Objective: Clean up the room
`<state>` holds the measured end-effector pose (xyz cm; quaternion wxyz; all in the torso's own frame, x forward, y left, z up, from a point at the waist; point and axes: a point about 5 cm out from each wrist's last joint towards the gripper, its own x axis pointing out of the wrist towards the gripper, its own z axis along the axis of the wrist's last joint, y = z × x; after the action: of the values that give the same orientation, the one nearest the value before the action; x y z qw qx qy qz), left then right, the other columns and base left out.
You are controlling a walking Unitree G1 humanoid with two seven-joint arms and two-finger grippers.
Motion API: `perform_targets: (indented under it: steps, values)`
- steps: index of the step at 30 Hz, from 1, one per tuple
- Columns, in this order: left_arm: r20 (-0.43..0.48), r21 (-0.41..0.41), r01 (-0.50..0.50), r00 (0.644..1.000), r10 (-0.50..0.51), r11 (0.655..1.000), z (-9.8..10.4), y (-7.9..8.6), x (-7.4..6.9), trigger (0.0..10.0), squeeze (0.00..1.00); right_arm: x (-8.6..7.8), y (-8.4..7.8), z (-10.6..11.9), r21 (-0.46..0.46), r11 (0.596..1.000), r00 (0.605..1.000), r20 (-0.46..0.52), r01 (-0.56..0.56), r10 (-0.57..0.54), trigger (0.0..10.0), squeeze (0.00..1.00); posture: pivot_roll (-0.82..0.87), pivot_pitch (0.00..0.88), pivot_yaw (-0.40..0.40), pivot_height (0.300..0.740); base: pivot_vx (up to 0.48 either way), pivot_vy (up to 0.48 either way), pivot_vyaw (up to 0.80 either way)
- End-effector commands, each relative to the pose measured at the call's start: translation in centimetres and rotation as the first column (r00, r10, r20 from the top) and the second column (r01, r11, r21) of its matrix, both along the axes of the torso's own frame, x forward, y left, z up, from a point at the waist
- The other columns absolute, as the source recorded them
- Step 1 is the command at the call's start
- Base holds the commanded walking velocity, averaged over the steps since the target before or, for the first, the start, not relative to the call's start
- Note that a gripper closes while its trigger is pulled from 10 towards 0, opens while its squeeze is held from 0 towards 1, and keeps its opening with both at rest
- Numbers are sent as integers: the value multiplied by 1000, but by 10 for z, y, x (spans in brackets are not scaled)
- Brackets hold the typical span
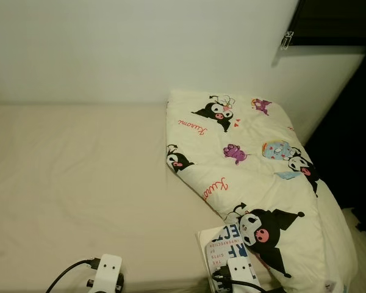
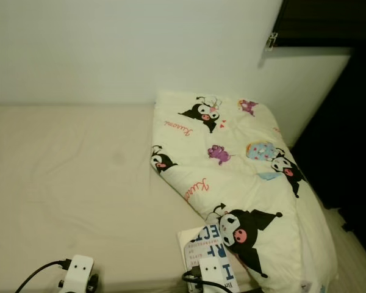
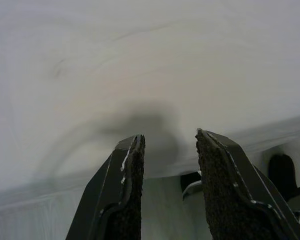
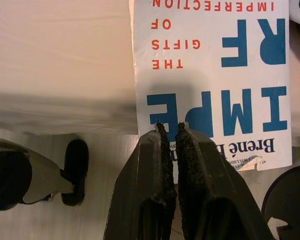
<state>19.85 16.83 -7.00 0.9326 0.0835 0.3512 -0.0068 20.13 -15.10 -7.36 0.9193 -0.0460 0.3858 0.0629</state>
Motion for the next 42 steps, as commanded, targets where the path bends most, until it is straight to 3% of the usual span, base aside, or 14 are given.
perform_targets:
  steps: [1, 19, 25, 36, 42]
  values:
    - [-28, 3, -14, 1000, 14, 1000, -5, 2, -9, 10000, 0, -1, -1, -1, -9, 1000, 1000, -3, -14, 14, 10000, 0, 52, 0, 23, 689, 0, 0, 0]
    - [-5, 24, 25, 1000, -25, 999, -2, 4, -5, 10000, 0, -6, 3, -3, 18, 1000, 1000, -12, 20, -20, 10000, 0, 49, 0, 46, 689, 0, 0, 0]
    - [2, 13, -18, 1000, 18, 1000, -1, 8, -4, 10000, 0, -8, 2, -4, 20, 1000, 1000, -18, 6, -6, 10000, 0, 54, 0, 31, 689, 0, 0, 0]
    - [-47, 22, 63, 997, -62, 998, -9, -3, -18, 10000, 0, -11, 2, -6, 18, 1000, 1000, -30, -2, 3, 10000, 0, 51, 0, 21, 689, 0, 0, 0]
    - [-45, 12, 4, 999, -3, 1000, -8, 1, -16, 10000, 0, -12, 4, -6, 35, 999, 999, -33, -36, 37, 10000, 0, 42, 0, 23, 689, 0, 0, 0]
